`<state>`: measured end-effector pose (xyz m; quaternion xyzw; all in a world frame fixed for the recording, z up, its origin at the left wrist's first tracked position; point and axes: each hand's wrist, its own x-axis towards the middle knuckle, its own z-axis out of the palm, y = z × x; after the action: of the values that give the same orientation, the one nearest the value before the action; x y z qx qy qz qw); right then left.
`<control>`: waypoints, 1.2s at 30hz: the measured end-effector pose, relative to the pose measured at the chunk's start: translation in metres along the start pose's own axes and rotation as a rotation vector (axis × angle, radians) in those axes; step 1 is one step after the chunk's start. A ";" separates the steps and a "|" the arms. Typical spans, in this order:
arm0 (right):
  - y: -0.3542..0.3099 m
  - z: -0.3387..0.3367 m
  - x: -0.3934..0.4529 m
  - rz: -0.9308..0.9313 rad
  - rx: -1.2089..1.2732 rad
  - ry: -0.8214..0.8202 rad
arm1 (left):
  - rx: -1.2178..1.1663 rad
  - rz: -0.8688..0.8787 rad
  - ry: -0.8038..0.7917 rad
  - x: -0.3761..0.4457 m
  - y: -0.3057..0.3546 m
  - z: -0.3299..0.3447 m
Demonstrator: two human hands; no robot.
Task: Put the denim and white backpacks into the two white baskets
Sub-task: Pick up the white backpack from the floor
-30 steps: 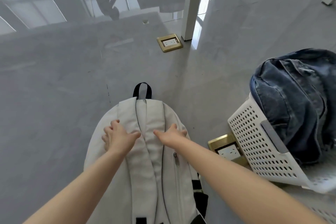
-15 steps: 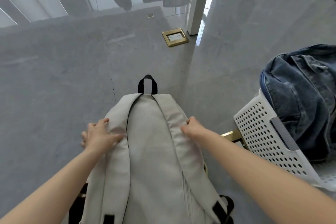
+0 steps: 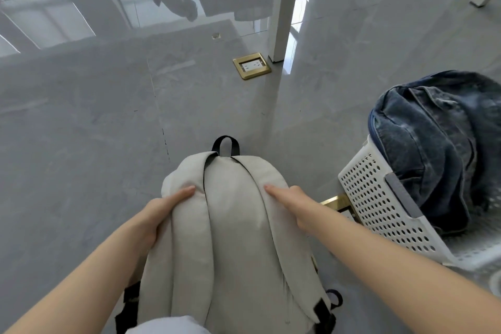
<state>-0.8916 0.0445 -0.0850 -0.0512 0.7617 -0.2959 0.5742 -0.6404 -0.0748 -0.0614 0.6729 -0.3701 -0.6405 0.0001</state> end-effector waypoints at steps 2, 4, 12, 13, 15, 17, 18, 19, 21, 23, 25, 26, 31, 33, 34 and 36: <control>-0.014 -0.017 -0.016 -0.025 0.030 0.008 | -0.018 0.036 -0.026 -0.016 0.021 0.008; -0.033 -0.040 -0.033 -0.083 0.083 0.008 | -0.043 0.097 -0.079 -0.036 0.048 0.017; -0.140 -0.135 -0.133 -0.325 0.167 0.107 | -0.068 0.314 -0.153 -0.127 0.166 0.056; -0.149 -0.147 -0.148 -0.345 0.169 0.128 | -0.065 0.340 -0.161 -0.138 0.179 0.061; -0.162 -0.168 -0.173 -0.370 0.189 0.164 | -0.064 0.379 -0.188 -0.155 0.197 0.069; -0.169 -0.189 -0.193 -0.382 0.237 0.186 | -0.067 0.405 -0.233 -0.170 0.210 0.081; -0.170 -0.200 -0.202 -0.391 0.254 0.213 | -0.066 0.413 -0.254 -0.178 0.215 0.089; -0.170 -0.210 -0.211 -0.408 0.269 0.244 | -0.061 0.415 -0.275 -0.186 0.220 0.098; -0.167 -0.230 -0.224 -0.450 0.276 0.330 | -0.036 0.417 -0.309 -0.197 0.226 0.118; -0.157 -0.252 -0.236 -0.459 0.301 0.405 | -0.004 0.417 -0.341 -0.210 0.231 0.143; -0.141 -0.280 -0.249 -0.460 0.352 0.462 | 0.043 0.414 -0.378 -0.226 0.234 0.175; -0.131 -0.295 -0.255 -0.450 0.374 0.490 | 0.064 0.416 -0.402 -0.233 0.235 0.193; -0.057 -0.360 -0.276 -0.399 0.506 0.660 | 0.147 0.389 -0.537 -0.251 0.213 0.285; -0.023 -0.378 -0.281 -0.366 0.575 0.734 | 0.150 0.392 -0.577 -0.256 0.198 0.319; -0.005 -0.385 -0.286 -0.361 0.607 0.776 | 0.140 0.401 -0.580 -0.259 0.190 0.337; 0.022 -0.397 -0.290 -0.390 0.659 0.862 | 0.101 0.471 -0.562 -0.270 0.180 0.367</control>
<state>-1.1480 0.3397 0.2147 0.1164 0.7709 -0.6121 0.1323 -1.0211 0.1030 0.1907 0.3661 -0.5317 -0.7636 0.0128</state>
